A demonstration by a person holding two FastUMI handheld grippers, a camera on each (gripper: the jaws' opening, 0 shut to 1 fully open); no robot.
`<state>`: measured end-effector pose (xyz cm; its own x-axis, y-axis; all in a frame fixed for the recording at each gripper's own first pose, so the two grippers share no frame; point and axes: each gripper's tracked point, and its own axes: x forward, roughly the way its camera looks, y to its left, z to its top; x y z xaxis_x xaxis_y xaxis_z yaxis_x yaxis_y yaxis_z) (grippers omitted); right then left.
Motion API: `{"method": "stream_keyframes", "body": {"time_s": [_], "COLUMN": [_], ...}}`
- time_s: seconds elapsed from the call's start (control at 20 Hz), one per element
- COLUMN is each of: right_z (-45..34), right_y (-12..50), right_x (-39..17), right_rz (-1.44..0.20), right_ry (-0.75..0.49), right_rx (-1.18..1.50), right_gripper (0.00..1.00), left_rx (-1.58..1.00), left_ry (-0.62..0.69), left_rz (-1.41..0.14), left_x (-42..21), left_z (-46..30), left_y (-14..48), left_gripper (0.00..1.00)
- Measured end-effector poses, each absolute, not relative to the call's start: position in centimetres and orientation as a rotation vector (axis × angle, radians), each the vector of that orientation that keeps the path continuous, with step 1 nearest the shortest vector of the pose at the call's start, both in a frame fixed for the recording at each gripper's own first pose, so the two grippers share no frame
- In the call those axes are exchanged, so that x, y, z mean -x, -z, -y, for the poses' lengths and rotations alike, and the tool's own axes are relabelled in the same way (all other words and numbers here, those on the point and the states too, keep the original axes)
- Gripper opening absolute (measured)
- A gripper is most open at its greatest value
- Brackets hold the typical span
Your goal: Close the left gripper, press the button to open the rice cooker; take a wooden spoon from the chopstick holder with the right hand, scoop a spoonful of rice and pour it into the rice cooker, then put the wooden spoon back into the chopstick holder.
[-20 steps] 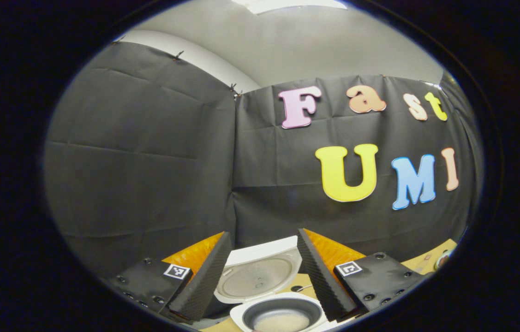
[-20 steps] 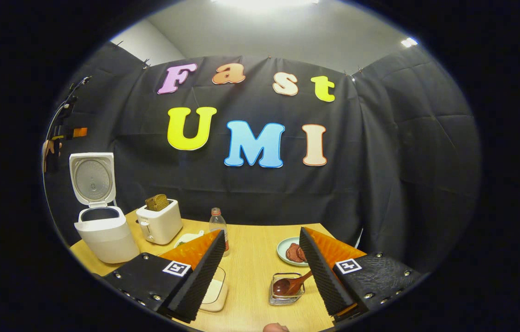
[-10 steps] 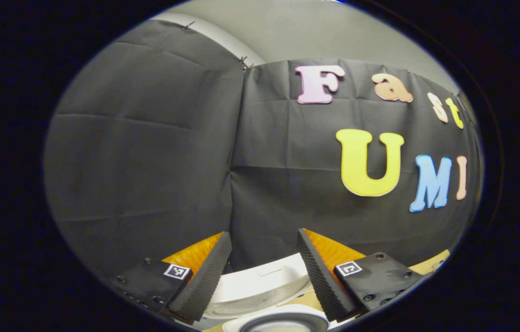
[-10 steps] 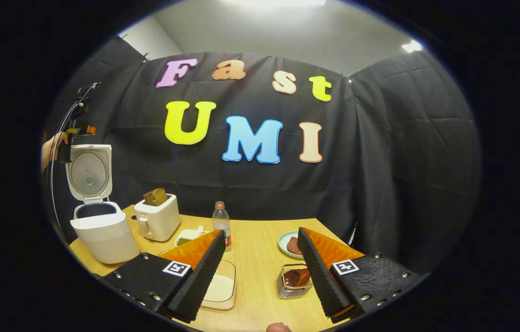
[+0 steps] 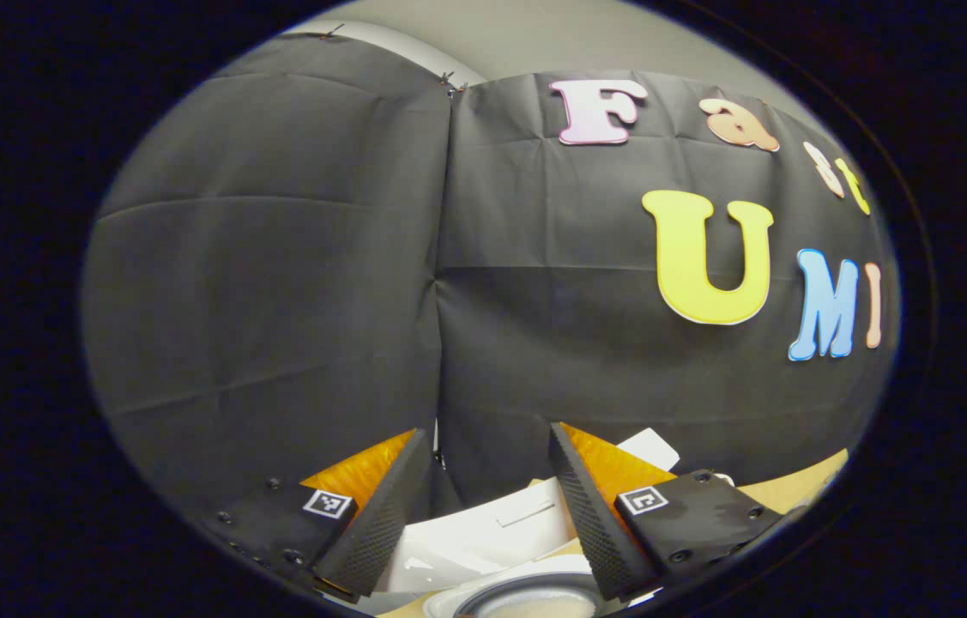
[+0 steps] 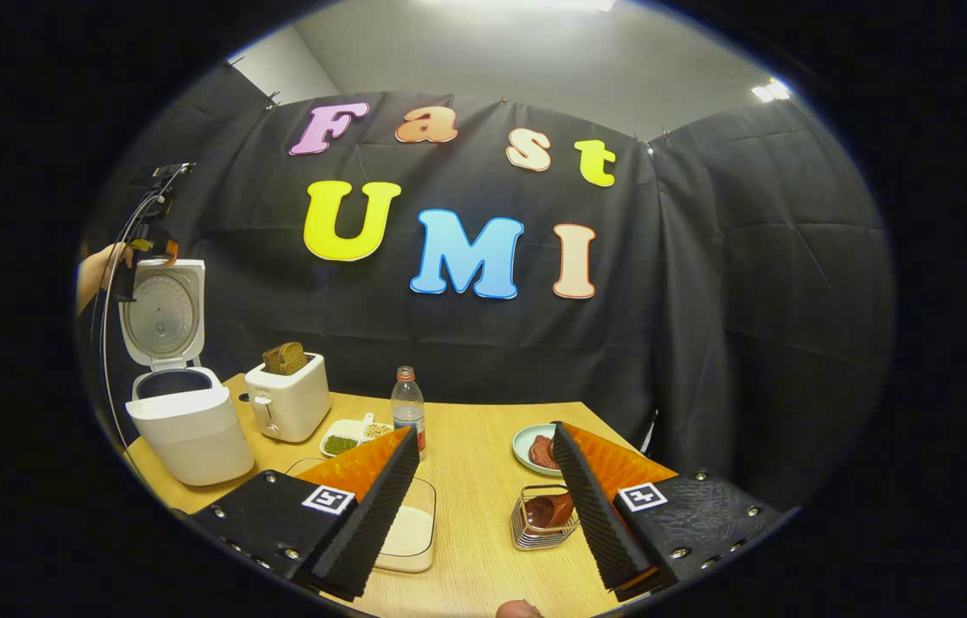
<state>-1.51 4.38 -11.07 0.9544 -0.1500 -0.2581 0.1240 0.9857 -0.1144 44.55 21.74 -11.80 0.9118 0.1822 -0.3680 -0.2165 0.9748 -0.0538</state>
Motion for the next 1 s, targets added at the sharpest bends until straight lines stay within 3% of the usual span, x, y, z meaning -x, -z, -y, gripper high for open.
{"method": "stream_keyframes", "body": {"time_s": [1.0], "right_z": [2.9], "right_y": [10.4], "right_x": [1.3], "right_rz": [-0.27], "right_ry": [0.053], "right_rx": [0.116], "right_gripper": [0.96], "left_rx": [0.148], "left_ry": [-0.157], "left_rz": [-0.471], "left_x": [-31.7], "left_z": [-10.6], "left_y": [15.1], "left_gripper": [0.96]}}
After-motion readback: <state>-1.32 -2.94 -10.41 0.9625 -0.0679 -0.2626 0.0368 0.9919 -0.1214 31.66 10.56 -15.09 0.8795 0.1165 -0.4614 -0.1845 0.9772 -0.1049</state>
